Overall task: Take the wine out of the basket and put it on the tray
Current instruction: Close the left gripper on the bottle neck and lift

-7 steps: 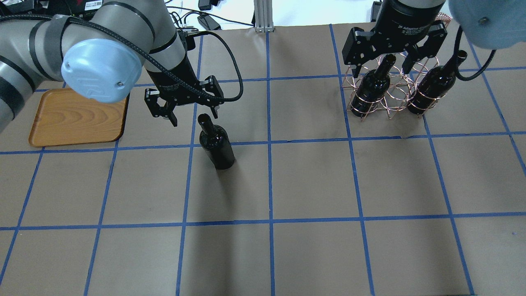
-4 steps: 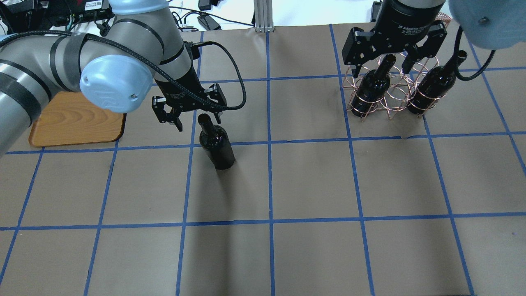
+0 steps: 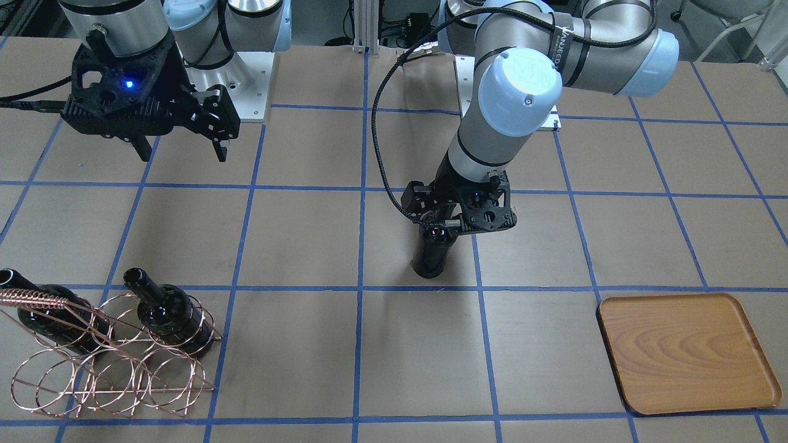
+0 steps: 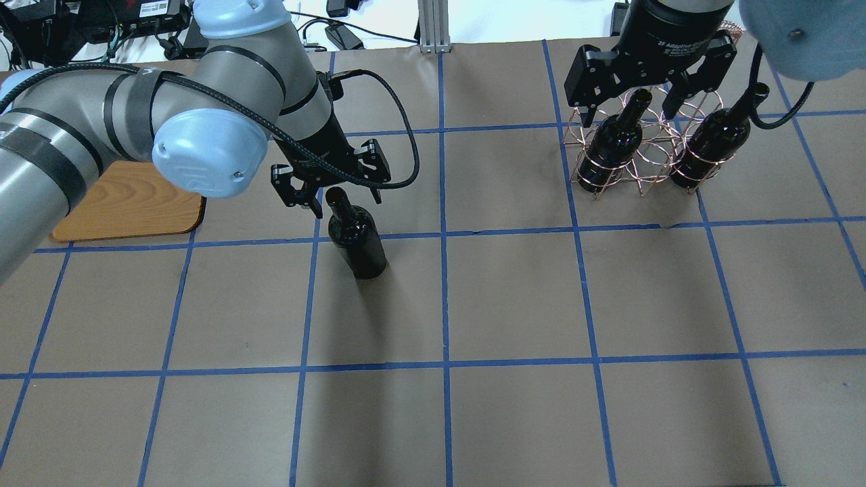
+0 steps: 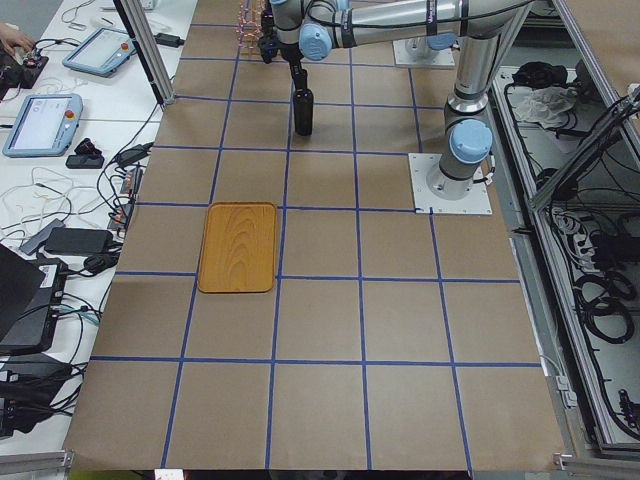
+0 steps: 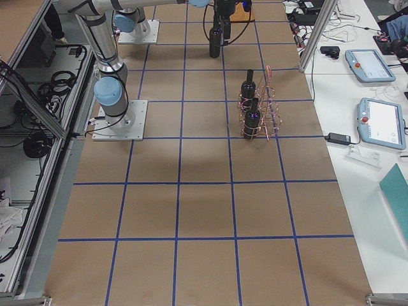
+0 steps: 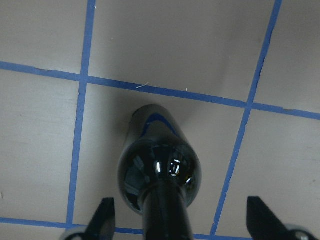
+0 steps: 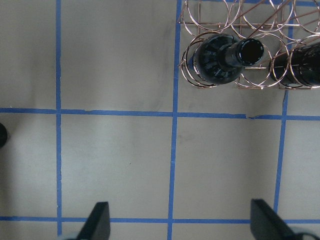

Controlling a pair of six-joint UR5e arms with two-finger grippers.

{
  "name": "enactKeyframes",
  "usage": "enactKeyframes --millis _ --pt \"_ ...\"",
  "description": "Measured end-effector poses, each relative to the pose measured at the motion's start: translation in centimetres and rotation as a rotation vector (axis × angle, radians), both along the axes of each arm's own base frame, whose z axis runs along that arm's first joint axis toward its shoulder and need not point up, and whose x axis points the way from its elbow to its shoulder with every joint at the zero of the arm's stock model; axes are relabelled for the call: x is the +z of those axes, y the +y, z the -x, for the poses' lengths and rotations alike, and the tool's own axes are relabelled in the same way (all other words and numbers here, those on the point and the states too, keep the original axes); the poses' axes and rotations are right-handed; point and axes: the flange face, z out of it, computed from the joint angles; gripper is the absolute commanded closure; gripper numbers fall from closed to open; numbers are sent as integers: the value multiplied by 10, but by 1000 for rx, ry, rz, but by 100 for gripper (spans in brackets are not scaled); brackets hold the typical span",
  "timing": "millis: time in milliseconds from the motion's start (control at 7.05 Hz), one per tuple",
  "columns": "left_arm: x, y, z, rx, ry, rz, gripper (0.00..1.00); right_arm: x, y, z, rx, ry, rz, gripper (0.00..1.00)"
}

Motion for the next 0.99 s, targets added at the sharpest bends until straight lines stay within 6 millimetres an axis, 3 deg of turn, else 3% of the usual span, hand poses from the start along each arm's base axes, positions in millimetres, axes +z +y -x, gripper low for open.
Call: enactKeyframes --millis 142,284,425,709,851,993 --pt "-1 4 5 -7 -2 -10 6 0 0 0 1 -1 -1 0" --pt "0 5 5 -15 -6 -13 16 0 0 0 0 -6 -2 0" --pt "0 6 5 -24 -9 -13 37 0 0 -1 -2 -11 4 0" --pt "-2 4 3 -38 -22 -10 40 8 3 0 -2 -6 27 0" --pt "-3 3 2 -43 -33 -6 48 13 6 0 -5 -8 41 0" --pt "-3 2 1 -45 -38 -2 63 16 8 0 -10 -10 52 0"
